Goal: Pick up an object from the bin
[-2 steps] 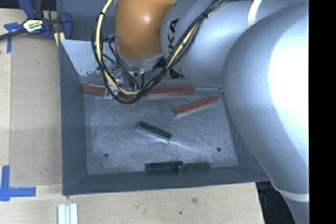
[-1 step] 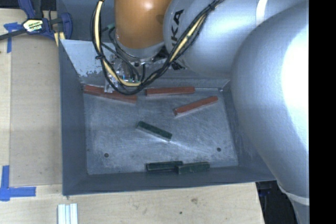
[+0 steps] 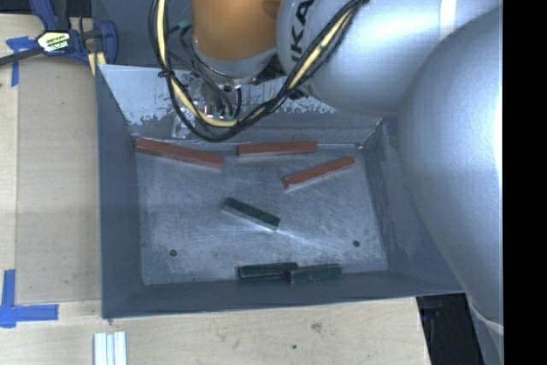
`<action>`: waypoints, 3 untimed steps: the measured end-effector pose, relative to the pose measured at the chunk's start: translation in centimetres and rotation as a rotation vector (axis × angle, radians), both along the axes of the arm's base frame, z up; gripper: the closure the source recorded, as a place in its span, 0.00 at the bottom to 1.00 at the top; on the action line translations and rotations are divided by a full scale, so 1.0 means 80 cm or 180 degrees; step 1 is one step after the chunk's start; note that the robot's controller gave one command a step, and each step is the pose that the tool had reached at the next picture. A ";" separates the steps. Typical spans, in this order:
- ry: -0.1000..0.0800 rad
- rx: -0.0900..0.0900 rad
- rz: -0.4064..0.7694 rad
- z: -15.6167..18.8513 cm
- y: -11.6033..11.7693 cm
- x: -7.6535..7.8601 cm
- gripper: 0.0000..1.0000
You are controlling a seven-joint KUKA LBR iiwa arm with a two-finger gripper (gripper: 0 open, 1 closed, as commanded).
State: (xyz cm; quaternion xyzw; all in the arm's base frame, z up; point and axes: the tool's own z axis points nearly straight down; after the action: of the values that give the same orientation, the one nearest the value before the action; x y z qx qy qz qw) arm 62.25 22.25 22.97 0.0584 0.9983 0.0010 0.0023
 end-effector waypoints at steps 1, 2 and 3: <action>0.0014 -0.0004 -0.0410 -0.100 0.007 -0.003 0.00; 0.0007 -0.0001 -0.0411 -0.098 0.007 -0.002 0.00; -0.0018 0.0006 -0.0815 -0.190 -0.006 -0.007 1.00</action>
Offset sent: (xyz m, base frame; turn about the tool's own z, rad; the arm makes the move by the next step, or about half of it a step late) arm 0.0000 0.0000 0.0000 0.0000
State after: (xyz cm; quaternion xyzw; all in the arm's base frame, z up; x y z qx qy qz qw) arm 61.69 21.80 7.77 0.1854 0.9827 0.0018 0.0053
